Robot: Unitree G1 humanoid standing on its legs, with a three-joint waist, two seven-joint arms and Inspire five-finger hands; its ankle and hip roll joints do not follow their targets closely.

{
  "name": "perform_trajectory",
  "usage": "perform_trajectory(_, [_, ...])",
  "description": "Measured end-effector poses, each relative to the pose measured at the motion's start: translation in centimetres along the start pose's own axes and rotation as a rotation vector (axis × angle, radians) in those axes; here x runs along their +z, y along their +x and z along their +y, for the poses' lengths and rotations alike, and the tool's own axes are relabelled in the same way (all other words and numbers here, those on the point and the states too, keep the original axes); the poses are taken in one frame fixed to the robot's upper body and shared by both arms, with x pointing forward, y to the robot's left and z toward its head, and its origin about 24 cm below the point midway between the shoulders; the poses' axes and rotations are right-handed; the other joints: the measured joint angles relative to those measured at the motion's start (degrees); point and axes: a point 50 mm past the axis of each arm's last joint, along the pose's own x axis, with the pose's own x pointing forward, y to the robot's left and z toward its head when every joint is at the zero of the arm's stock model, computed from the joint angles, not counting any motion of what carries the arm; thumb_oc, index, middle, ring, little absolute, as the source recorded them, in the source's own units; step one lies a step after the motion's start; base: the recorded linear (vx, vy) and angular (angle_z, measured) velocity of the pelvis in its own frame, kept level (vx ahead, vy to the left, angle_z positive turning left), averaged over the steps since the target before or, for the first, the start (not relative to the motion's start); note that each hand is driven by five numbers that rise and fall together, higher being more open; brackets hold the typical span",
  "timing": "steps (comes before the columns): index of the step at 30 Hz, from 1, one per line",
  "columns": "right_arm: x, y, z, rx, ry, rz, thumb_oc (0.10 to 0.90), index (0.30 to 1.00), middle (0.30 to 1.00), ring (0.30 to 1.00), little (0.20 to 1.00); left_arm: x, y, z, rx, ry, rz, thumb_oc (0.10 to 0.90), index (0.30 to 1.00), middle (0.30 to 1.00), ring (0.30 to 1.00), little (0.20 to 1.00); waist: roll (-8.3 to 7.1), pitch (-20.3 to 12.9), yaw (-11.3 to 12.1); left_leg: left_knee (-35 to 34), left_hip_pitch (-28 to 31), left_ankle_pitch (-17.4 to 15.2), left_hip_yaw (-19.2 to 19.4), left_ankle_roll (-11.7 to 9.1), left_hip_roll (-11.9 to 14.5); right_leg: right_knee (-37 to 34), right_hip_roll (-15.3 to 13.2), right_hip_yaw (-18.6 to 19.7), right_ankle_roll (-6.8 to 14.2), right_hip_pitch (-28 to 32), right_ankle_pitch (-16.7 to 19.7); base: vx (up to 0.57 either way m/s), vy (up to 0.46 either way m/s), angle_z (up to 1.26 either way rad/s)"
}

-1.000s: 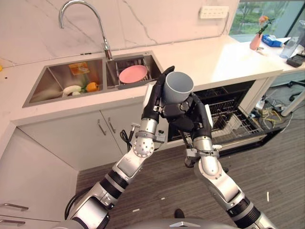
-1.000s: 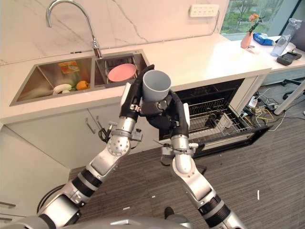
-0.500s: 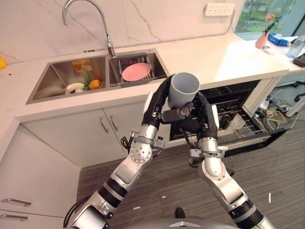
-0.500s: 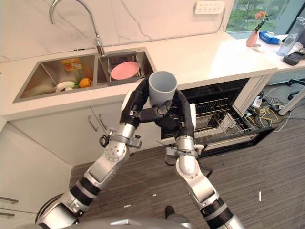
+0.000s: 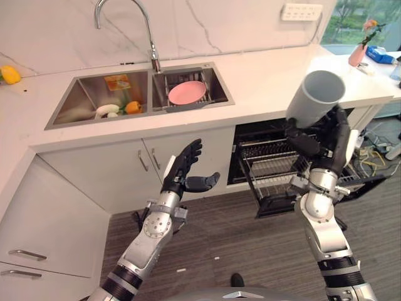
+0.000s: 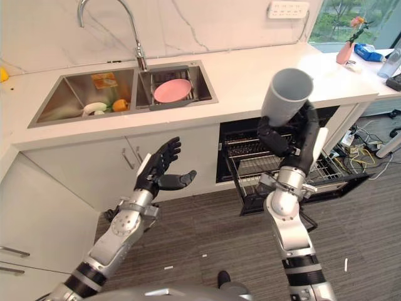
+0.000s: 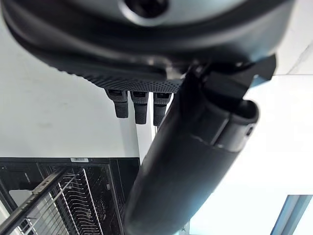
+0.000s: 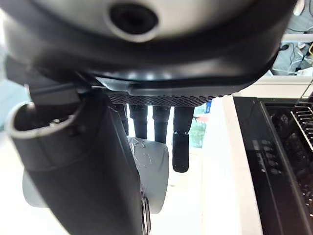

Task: Place the dishes in the dishwasher.

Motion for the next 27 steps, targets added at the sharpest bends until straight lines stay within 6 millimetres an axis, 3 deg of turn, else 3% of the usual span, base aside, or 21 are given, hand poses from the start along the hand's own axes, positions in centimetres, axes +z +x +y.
perform_trajectory(3, [-1.7, 0.8, -1.6, 0.024, -0.133, 0.052, 0.4, 0.3, 0.3, 0.3, 0.3, -1.5, -1.5, 2.5, 0.057, 0.052, 0.072, 0.8, 0.9, 0.9, 0.9, 0.9, -0.82, 1.48, 2.2, 0.09, -2.9, 0.95, -1.37, -0.1, -0.23, 0.08, -0.33, -1.23, -0.23, -2.38, 0.63, -0.08, -0.004, 0.21])
perform_trajectory(4, [-2.5, 1.3, -2.0, 0.047, -0.187, 0.086, 0.4, 0.3, 0.3, 0.3, 0.3, -3.1, -3.0, 4.3, 0.105, 0.079, 0.145, 0.8, 0.9, 0.9, 0.9, 0.9, -1.13, 2.72, 3.41, 0.28, -5.11, 1.52, -2.18, 0.03, -0.28, 0.25, -0.44, -1.89, -0.34, -3.82, 1.07, -0.06, 0.001, 0.25])
perform_trajectory(8, [-4.4, 2.1, -4.2, 0.077, -0.356, 0.171, 0.4, 0.3, 0.3, 0.3, 0.3, -7.4, -6.9, 7.6, 0.202, 0.125, 0.38, 0.8, 0.9, 0.9, 0.9, 0.9, -1.3, 5.23, 6.13, 0.3, -6.74, 1.88, -3.91, -0.07, -0.24, 0.23, -0.56, -3.64, -0.37, -4.79, 1.06, -0.04, 0.006, 0.24])
perform_trajectory(13, [-5.9, 3.6, -6.2, 0.078, -0.476, 0.246, 0.4, 0.3, 0.3, 0.3, 0.3, -10.1, -10.4, 9.8, 0.256, 0.166, 0.55, 0.8, 0.9, 0.9, 0.9, 0.9, -1.2, 8.58, 8.75, 0.32, -11.93, 3.41, -7.6, 0.01, -0.94, 0.19, -1.48, -7.17, -0.36, -8.16, 1.08, -0.04, 0.014, 0.38])
perform_trajectory(18, [-5.9, 6.1, -7.3, 0.033, -0.551, 0.283, 0.4, 0.3, 0.3, 0.3, 0.3, -10.3, -10.1, 9.6, 0.236, 0.168, 0.553, 0.8, 0.9, 0.9, 0.9, 0.9, -0.46, 10.94, 10.33, 0.36, -15.98, 4.58, -9.0, 0.46, -2.05, 0.26, -2.64, -8.44, -0.03, -11.45, 1.84, -0.01, 0.023, 0.16])
perform_trajectory(22, [-5.8, 7.7, -8.3, -0.017, -0.609, 0.306, 0.4, 0.3, 0.3, 0.3, 0.3, -9.7, -8.6, 9.7, 0.237, 0.17, 0.497, 0.8, 0.9, 0.9, 0.9, 0.9, 0.2, 13.25, 10.8, 0.39, -17.14, 4.85, -9.11, 0.57, -2.46, 0.26, -3.04, -8.48, 0.21, -12.57, 2.13, 0.0, 0.003, 0.02])
perform_trajectory(27, [-5.4, 9.8, -9.3, -0.096, -0.636, 0.351, 0.4, 0.3, 0.3, 0.3, 0.3, -9.3, -6.7, 8.9, 0.233, 0.142, 0.45, 0.8, 0.9, 0.9, 0.9, 0.9, 2.55, 14.63, 10.54, 0.39, -17.9, 4.85, -8.86, 0.6, -3.04, 0.29, -3.59, -8.27, 0.31, -13.48, 2.23, 0.0, 0.014, -0.01])
